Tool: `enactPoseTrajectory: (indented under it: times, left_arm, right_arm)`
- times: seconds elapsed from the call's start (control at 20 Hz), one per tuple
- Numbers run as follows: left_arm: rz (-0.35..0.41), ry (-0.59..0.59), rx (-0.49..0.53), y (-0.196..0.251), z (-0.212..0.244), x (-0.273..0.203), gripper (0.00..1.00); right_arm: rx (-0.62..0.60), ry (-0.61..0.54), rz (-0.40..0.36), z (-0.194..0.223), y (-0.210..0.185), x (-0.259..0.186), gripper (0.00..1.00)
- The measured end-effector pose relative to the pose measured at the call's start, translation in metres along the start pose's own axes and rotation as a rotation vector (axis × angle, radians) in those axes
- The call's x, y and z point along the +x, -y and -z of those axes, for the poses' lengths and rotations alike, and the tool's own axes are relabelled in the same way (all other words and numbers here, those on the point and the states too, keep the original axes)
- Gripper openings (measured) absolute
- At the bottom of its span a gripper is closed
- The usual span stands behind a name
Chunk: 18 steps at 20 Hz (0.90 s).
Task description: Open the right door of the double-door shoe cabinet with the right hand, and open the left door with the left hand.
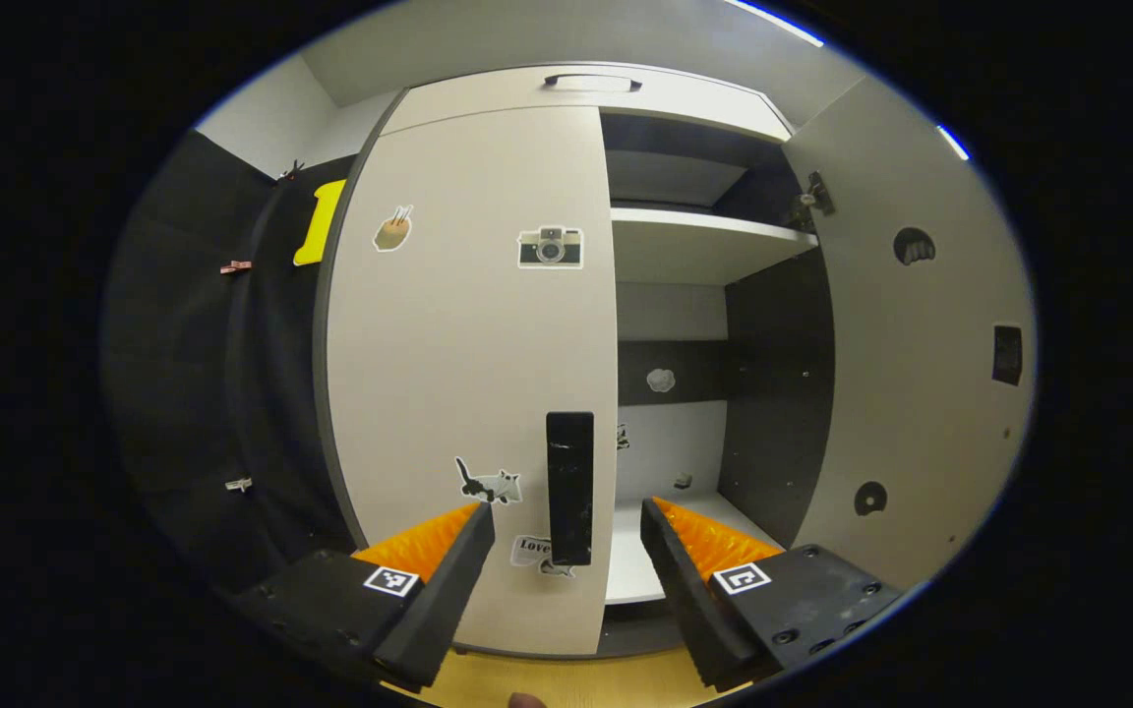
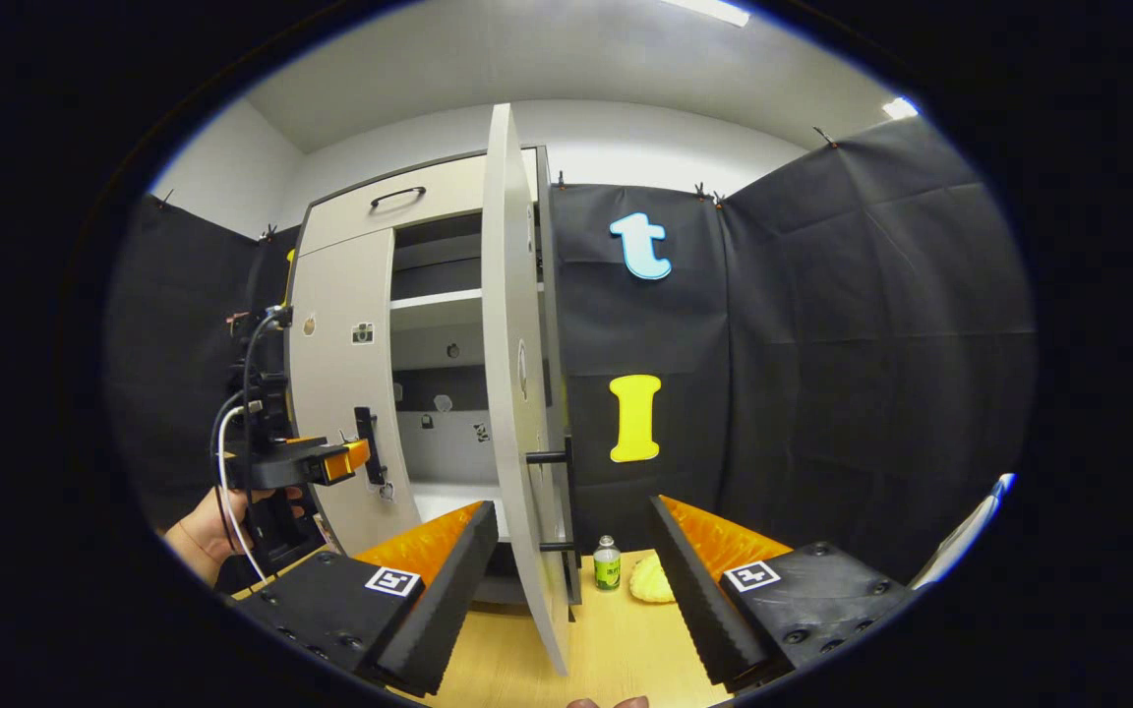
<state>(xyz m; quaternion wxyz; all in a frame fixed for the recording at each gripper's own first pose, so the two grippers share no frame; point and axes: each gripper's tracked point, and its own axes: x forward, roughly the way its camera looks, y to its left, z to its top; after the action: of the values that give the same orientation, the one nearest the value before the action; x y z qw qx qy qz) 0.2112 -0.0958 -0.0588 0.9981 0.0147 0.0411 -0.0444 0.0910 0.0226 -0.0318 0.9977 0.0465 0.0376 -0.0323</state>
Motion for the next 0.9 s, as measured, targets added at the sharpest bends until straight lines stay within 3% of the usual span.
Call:
enactPoseTrajectory:
  times: [0.05,0.1,0.35,0.75,0.9]
  left_arm:
    - [-0.004,-0.008,0.004,-0.001,0.004,0.010,0.88]
    - [-0.008,-0.015,0.008,-0.002,0.008,0.020,0.86]
    - [-0.004,-0.048,0.010,-0.005,0.025,0.053,0.69]
    - [-0.010,-0.007,0.047,0.005,0.024,0.066,0.37]
    - [-0.007,-0.031,0.018,0.005,0.031,0.067,0.37]
  right_arm:
    - [0.005,0.002,0.004,-0.001,0.002,0.001,0.92]
    - [0.008,0.004,0.009,-0.001,0.004,0.002,0.96]
    - [0.013,0.021,0.017,-0.006,0.011,0.005,0.98]
    - [0.009,0.020,0.022,-0.006,0.018,0.007,0.98]
    - [0.021,0.014,0.021,-0.006,0.018,0.006,0.98]
